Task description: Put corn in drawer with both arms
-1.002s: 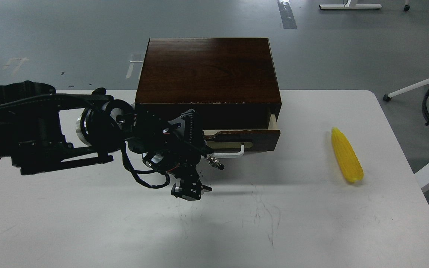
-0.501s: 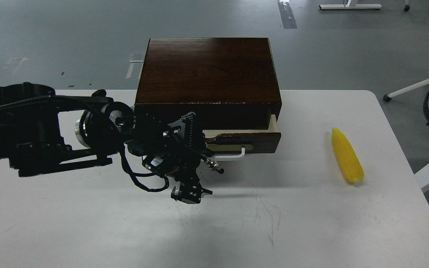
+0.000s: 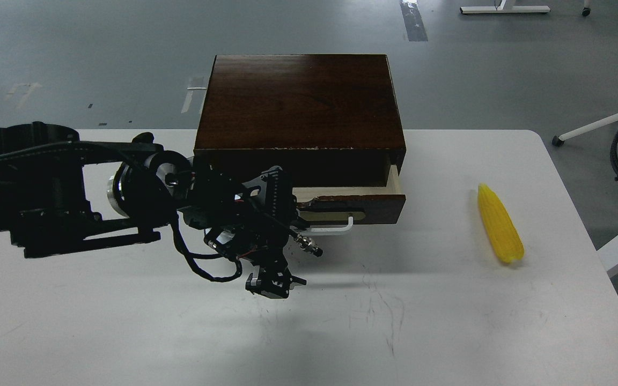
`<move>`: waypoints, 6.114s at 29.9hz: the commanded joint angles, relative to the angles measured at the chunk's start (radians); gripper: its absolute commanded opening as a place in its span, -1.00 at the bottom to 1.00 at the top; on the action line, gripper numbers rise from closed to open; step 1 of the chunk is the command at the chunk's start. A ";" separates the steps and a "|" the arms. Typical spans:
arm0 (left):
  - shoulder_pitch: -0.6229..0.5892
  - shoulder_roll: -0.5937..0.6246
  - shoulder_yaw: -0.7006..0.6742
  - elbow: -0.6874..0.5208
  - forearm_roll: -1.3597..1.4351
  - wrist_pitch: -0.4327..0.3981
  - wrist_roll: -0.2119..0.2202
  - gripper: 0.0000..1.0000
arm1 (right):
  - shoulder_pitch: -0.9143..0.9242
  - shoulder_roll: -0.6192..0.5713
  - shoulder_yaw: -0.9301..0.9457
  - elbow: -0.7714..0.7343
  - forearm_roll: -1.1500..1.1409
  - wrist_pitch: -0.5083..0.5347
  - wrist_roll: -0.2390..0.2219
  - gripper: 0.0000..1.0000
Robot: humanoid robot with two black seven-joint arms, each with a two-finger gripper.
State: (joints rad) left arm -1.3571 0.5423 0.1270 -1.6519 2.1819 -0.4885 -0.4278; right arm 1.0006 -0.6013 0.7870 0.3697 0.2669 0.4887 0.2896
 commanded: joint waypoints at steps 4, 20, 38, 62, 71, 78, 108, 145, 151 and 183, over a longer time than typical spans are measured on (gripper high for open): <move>0.004 0.019 0.020 0.000 0.000 0.000 0.000 0.88 | 0.001 0.000 0.000 0.003 0.000 0.000 0.000 1.00; -0.003 0.027 0.019 -0.045 0.000 0.000 0.000 0.89 | 0.016 -0.017 -0.003 0.000 0.000 0.000 0.000 1.00; -0.054 0.134 -0.260 -0.011 -0.538 0.000 0.000 0.95 | 0.018 -0.049 -0.037 0.011 -0.014 0.000 -0.001 1.00; 0.065 -0.009 -0.428 0.991 -2.209 0.000 -0.005 0.95 | 0.233 -0.075 -0.908 0.020 -0.825 0.000 0.092 1.00; 0.145 0.004 -0.520 0.995 -2.249 0.000 -0.002 0.95 | 0.239 -0.034 -1.138 0.215 -1.164 0.000 0.172 1.00; 0.147 0.011 -0.521 0.995 -2.252 0.000 -0.003 0.96 | 0.184 -0.031 -1.331 0.305 -1.276 -0.191 0.168 1.00; 0.170 0.018 -0.523 0.994 -2.252 0.000 -0.012 0.95 | 0.088 0.006 -1.175 0.299 -1.252 -0.337 0.172 -1.00; 0.168 0.108 -0.606 0.982 -2.257 0.000 -0.009 0.96 | 0.582 0.183 -1.091 0.861 -2.037 -0.478 0.199 -1.00; 0.171 0.130 -0.612 0.982 -2.259 0.000 -0.011 0.96 | 0.566 0.183 -1.089 0.851 -2.066 -0.478 0.199 -0.32; 0.170 0.157 -0.619 0.983 -2.266 0.000 -0.011 0.96 | 0.524 0.089 -0.665 0.764 -1.179 -0.469 0.199 1.00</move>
State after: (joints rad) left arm -1.1876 0.7029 -0.4890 -0.6701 -0.0830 -0.4887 -0.4372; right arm 1.5543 -0.4927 0.0210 1.1750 -1.1479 0.0185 0.4884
